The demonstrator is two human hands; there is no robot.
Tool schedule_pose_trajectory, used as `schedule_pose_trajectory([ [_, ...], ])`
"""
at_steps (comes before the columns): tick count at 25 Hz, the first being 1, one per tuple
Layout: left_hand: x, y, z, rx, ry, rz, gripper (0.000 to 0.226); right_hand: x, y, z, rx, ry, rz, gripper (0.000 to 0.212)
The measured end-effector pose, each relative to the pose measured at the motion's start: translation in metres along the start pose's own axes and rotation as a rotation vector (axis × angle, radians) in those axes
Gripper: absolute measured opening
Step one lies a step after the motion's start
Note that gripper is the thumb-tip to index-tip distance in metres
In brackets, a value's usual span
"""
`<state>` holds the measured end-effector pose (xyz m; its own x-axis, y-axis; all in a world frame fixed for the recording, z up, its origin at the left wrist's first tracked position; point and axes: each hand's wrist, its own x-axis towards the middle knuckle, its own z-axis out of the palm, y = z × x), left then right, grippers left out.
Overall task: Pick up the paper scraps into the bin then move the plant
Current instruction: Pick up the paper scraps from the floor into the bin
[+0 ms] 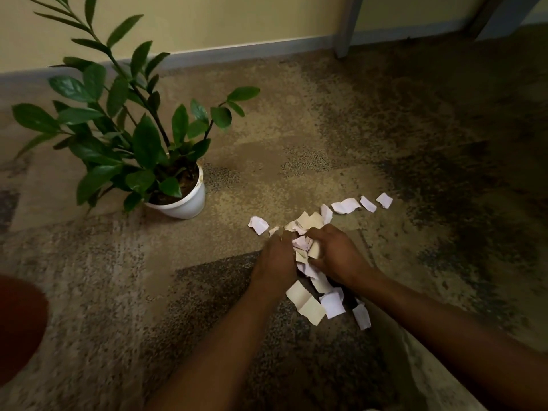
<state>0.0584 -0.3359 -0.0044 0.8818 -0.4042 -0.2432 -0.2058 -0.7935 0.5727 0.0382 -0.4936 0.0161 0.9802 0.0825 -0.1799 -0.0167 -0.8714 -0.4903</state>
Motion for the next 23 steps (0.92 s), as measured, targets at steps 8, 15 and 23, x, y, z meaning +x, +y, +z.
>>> schedule_pose_trajectory([
  [8,-0.028,-0.015,-0.05,0.049,0.051,-0.077,0.013,-0.011,-0.036,-0.02,0.036,0.145,-0.099,0.029],
  [15,-0.074,-0.01,-0.166,0.095,0.125,-0.058,0.022,-0.012,-0.132,-0.056,0.136,0.129,-0.241,0.025],
  [23,-0.181,-0.022,-0.333,-0.03,0.209,-0.162,0.006,-0.005,-0.306,-0.102,0.276,0.032,-0.448,0.02],
])
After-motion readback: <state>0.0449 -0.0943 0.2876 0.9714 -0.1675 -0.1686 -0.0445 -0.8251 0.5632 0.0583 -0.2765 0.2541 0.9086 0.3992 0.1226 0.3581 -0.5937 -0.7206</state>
